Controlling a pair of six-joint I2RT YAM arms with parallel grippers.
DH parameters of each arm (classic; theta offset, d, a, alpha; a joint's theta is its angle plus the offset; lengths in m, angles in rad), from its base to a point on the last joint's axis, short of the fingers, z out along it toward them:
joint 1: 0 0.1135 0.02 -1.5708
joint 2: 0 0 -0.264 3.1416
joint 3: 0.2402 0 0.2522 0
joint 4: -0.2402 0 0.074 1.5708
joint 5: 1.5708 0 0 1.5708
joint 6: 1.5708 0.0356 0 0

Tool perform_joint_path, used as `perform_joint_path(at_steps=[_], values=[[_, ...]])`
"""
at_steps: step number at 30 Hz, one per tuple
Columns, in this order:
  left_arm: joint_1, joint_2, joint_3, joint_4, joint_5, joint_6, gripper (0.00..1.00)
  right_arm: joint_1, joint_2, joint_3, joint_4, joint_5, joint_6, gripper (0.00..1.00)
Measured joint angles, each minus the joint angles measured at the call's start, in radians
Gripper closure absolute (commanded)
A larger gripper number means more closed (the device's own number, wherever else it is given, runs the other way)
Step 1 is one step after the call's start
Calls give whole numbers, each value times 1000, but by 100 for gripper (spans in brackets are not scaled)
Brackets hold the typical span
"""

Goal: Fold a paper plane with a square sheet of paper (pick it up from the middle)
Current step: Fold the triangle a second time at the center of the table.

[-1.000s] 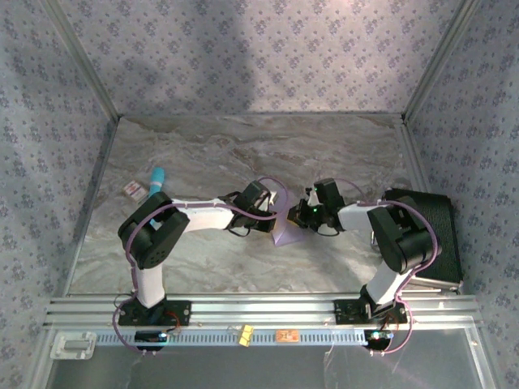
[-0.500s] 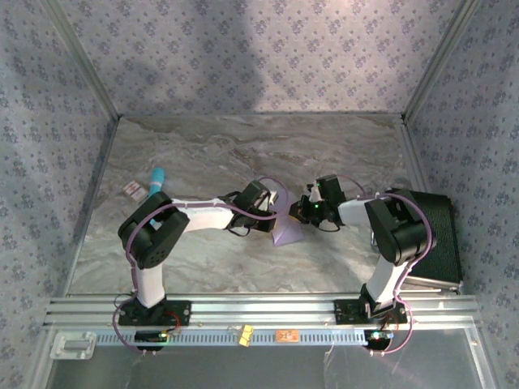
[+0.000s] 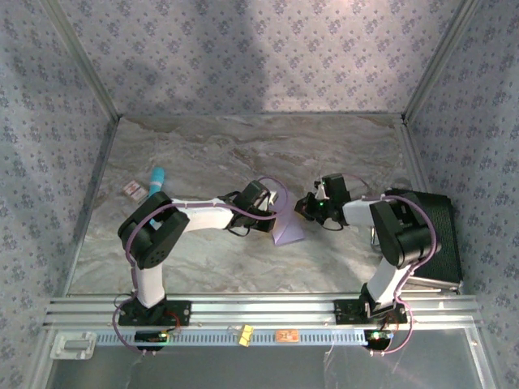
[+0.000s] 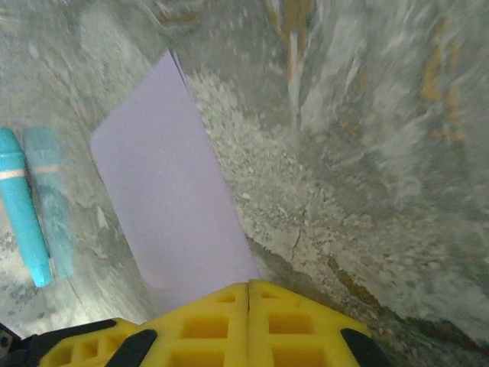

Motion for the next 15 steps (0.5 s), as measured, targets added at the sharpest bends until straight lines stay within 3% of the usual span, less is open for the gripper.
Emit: perform_joint_path(at_steps=[6, 15], values=[[0, 0, 0, 0, 0, 0, 100, 31, -111, -1, -24, 23, -18, 100], [0, 0, 0, 0, 0, 0, 100, 149, -90, -24, -24, -23, -17, 100]])
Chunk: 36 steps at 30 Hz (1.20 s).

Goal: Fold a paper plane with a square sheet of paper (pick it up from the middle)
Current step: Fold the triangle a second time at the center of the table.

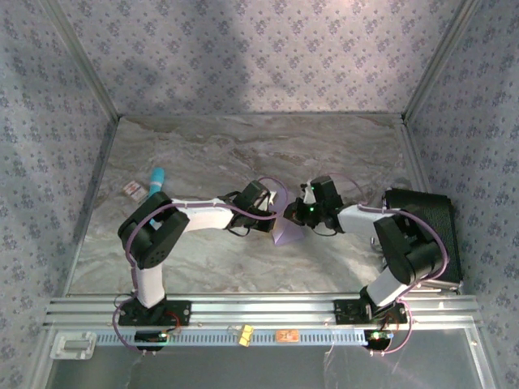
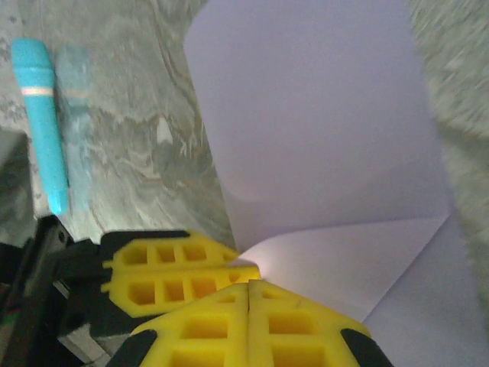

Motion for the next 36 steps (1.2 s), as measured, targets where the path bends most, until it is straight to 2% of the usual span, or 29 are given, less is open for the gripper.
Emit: perform_joint_path(at_steps=[13, 15, 18, 20, 22, 23, 26, 30, 31, 33, 36], values=[[1, 0, 0, 0, 6, 0, 100, 6, 76, -37, 34, -7, 5, 100], [2, 0, 1, -1, 7, -1, 94, 6, 71, -50, 54, -3, 10, 100], [3, 0, 4, -9, 7, -18, 79, 7, 67, -69, 89, 1, 35, 100], [5, -6, 6, -16, 7, -31, 75, 13, 66, -76, 106, 6, 57, 100], [12, -24, 8, -41, -14, -53, 64, 21, 61, -80, 113, 26, 77, 100], [18, -35, 8, -56, -25, -65, 63, 26, 59, -80, 114, 35, 87, 100], [35, -80, 8, -90, -47, -103, 64, 39, 57, -81, 121, 59, 116, 100], [45, -155, 0, -97, -45, -158, 81, 50, 55, -84, 133, 84, 149, 100], [45, -174, -7, -92, -29, -171, 87, 51, 55, -85, 136, 88, 156, 100], [43, -194, -19, -75, 13, -200, 93, 53, 55, -85, 140, 91, 162, 100], [40, -189, -29, -48, 90, -244, 95, 53, 55, -85, 140, 92, 168, 100]])
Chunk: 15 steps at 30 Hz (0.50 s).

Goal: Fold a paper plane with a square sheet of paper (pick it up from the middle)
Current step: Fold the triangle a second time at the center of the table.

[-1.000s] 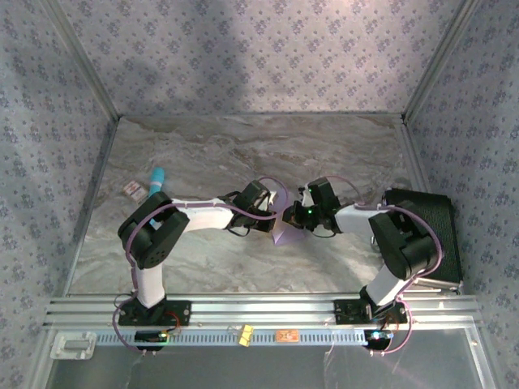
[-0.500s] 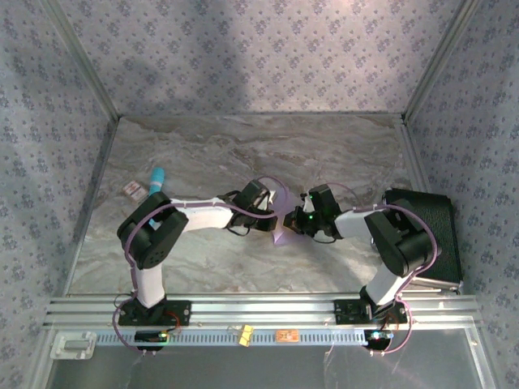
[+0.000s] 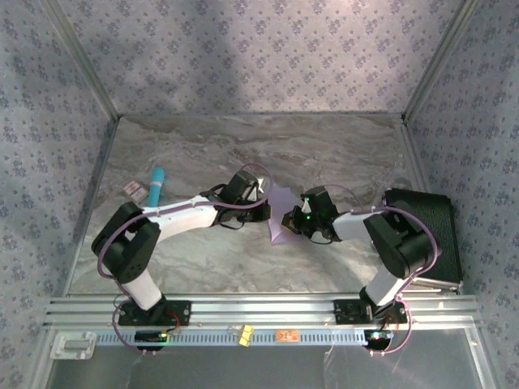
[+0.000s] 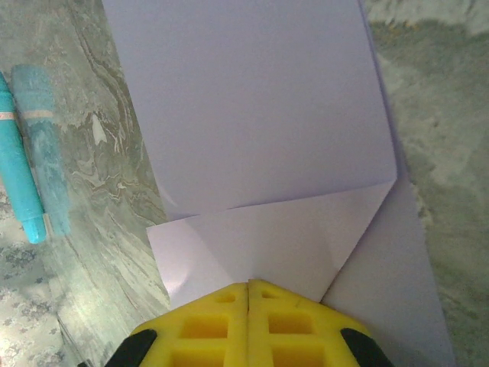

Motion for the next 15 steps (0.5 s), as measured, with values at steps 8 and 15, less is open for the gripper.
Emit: perform_joint_path(at_steps=[8, 15], values=[[-47, 107, 3, 42, 156, -72, 98, -1, 0, -3, 3, -1, 0, 100], [-55, 164, 33, 35, 180, -76, 99, -1, 0, -3, 3, -1, 0, 100]])
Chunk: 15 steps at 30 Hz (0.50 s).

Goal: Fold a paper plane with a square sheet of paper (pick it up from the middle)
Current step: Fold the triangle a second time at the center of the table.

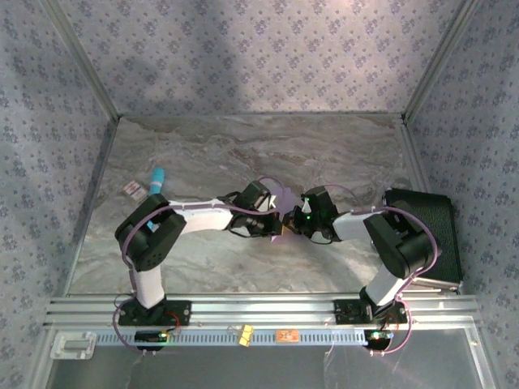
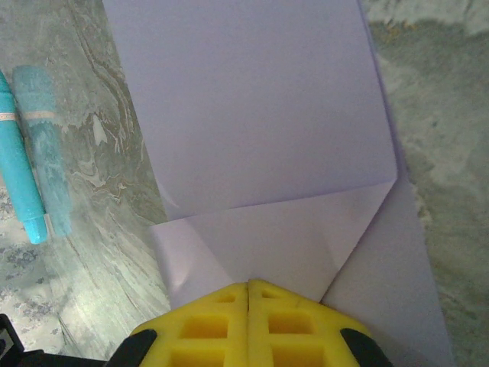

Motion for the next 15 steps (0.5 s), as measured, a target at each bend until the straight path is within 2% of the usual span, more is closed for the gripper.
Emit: perform_joint_path(at_steps=[15], values=[[1, 39, 22, -10, -1, 2, 99, -7, 0, 0, 0, 0, 0, 100]])
